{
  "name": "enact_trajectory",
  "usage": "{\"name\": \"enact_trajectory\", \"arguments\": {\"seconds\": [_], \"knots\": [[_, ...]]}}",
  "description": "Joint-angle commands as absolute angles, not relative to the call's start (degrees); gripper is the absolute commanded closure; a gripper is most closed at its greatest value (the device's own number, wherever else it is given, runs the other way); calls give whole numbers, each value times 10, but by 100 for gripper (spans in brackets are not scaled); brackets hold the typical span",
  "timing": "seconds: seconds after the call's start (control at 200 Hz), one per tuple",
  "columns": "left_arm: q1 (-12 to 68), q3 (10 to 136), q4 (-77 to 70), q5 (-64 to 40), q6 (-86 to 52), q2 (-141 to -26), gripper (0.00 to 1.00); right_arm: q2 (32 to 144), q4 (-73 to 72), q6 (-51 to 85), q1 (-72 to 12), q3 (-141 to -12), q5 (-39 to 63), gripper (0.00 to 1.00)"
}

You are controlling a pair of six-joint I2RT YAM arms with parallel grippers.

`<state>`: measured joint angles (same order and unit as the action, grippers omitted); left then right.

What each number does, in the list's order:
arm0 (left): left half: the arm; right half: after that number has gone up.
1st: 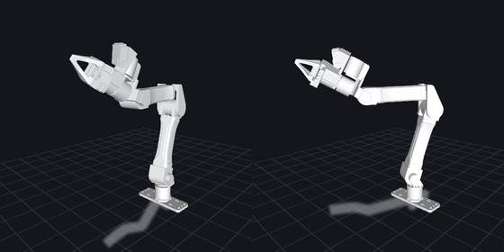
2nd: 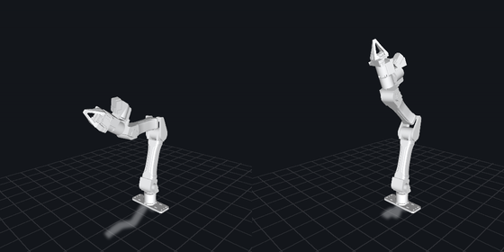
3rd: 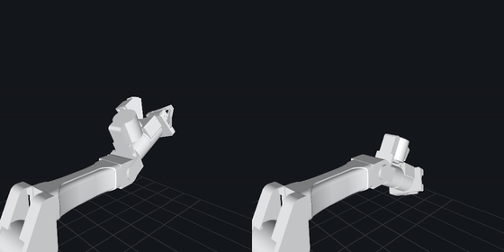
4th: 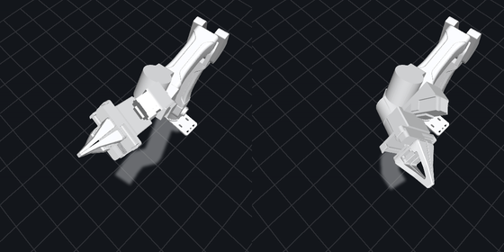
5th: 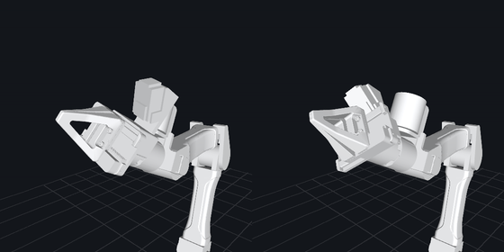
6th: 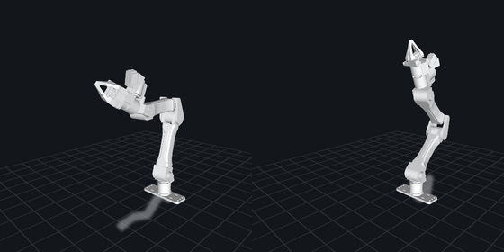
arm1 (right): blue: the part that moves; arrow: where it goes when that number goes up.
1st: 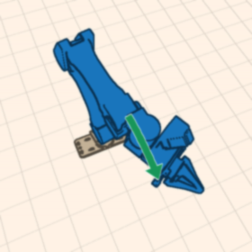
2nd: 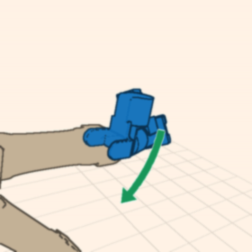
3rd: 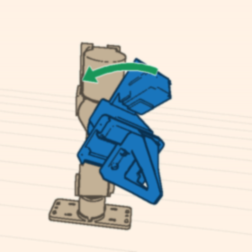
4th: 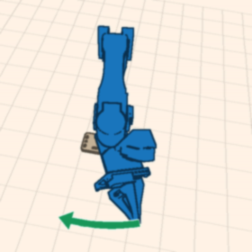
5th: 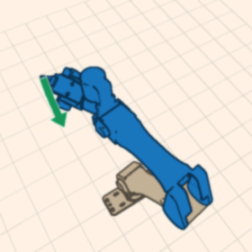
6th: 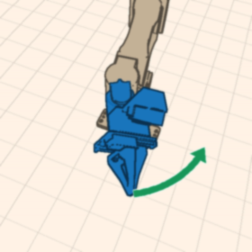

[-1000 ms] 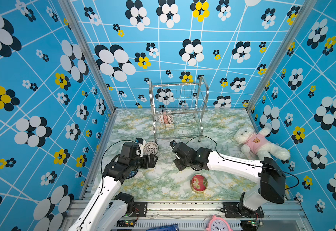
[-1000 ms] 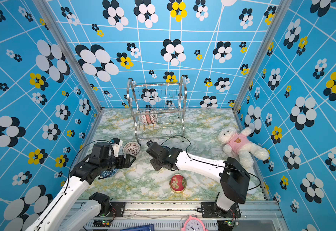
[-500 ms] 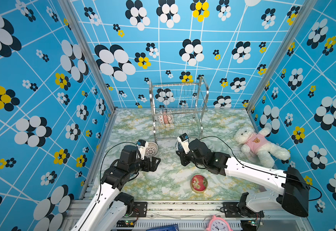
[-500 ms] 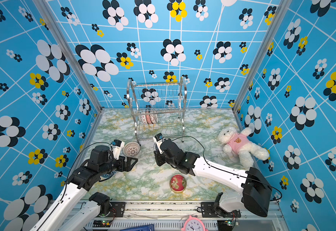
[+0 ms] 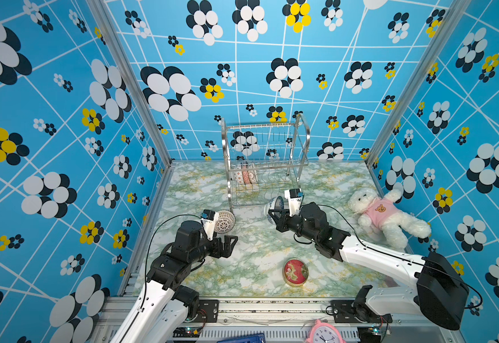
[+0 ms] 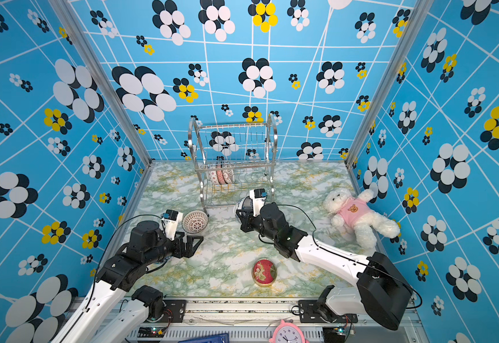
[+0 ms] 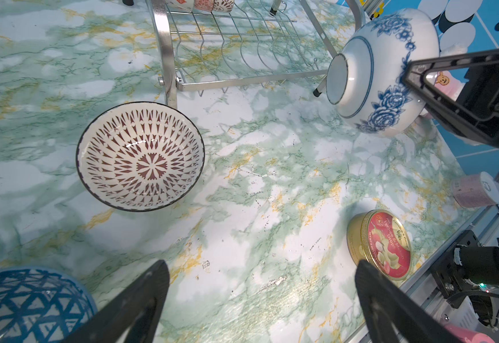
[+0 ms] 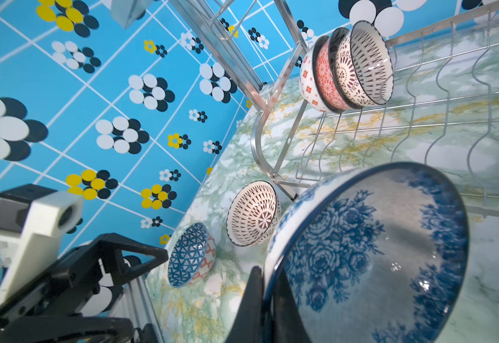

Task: Load bowls into a dish rack
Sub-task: Place the bowl in the dish rack.

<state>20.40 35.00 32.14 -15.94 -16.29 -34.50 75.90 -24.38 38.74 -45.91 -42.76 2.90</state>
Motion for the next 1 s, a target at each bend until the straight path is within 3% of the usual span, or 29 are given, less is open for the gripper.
{"name": "enact_trajectory", "arguments": {"seconds": [0.0,0.24,0.995], "knots": [[210,338,305,-147,-151,-338,1,780,-392,468,-440,-421,77,100],[220,334,302,-142,-150,-332,1,861,-514,550,-422,-432,118,100],[237,328,298,-144,-146,-330,1,1028,-620,614,-386,-568,232,100]]}}
